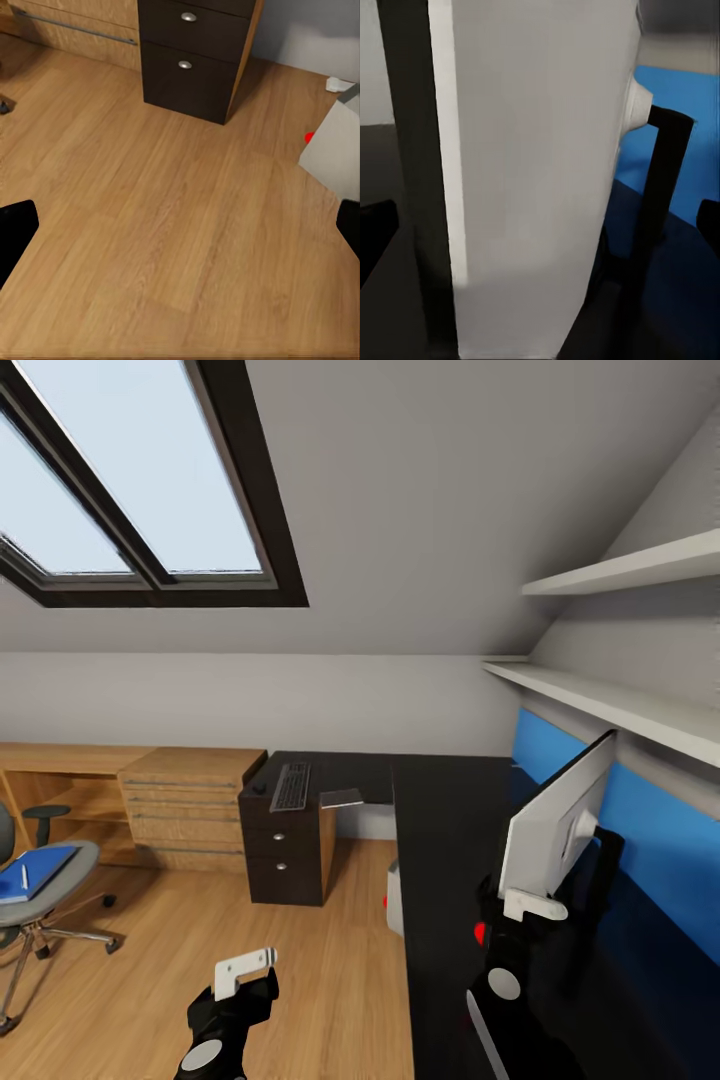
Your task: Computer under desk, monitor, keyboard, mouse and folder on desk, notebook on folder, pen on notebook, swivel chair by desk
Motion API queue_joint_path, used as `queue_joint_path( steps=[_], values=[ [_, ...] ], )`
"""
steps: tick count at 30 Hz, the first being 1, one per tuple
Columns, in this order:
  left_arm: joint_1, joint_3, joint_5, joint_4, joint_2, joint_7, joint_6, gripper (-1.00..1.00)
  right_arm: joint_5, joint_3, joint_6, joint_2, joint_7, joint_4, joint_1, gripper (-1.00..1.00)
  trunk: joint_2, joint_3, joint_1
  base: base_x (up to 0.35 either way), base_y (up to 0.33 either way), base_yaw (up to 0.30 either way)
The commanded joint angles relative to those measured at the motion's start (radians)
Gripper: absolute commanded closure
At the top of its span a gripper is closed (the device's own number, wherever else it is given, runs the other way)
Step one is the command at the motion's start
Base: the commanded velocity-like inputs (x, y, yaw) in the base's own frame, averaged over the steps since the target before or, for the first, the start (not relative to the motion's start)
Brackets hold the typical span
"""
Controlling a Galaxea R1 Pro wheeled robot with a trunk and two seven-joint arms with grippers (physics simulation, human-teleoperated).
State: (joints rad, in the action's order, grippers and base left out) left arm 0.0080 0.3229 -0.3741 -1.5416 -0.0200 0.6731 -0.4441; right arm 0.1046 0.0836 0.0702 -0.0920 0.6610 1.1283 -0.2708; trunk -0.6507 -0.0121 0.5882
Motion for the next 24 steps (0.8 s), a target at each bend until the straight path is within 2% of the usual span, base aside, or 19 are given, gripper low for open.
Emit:
queue_joint_path(
  steps=[1,12,17,24],
  values=[
    [0.000,0.001,-0.007,-0.002,0.000,0.007,-0.002,-1.00,0.004,0.001,0.000,0.000,0.005,-0.001,-0.001,-1.00,-0.001,-0.001,0.000,-0.273,-0.030,0.000],
    [0.000,0.001,-0.006,-0.002,0.000,0.006,-0.002,-1.00,0.004,0.001,0.001,0.000,0.005,-0.001,-0.001,-1.00,-0.001,-0.001,0.000,-0.260,-0.121,0.000],
    [0.000,0.001,-0.006,-0.002,0.000,0.006,-0.002,-1.00,0.004,0.001,0.001,0.000,0.005,-0.001,-0.001,-1.00,-0.001,-0.001,0.000,-0.125,-0.147,0.000],
    [0.000,0.001,-0.006,-0.002,0.000,0.005,-0.002,-1.00,0.002,0.004,0.004,0.001,0.003,0.001,-0.001,-1.00,-0.001,-0.001,0.000,-0.009,0.204,0.000]
  ],
)
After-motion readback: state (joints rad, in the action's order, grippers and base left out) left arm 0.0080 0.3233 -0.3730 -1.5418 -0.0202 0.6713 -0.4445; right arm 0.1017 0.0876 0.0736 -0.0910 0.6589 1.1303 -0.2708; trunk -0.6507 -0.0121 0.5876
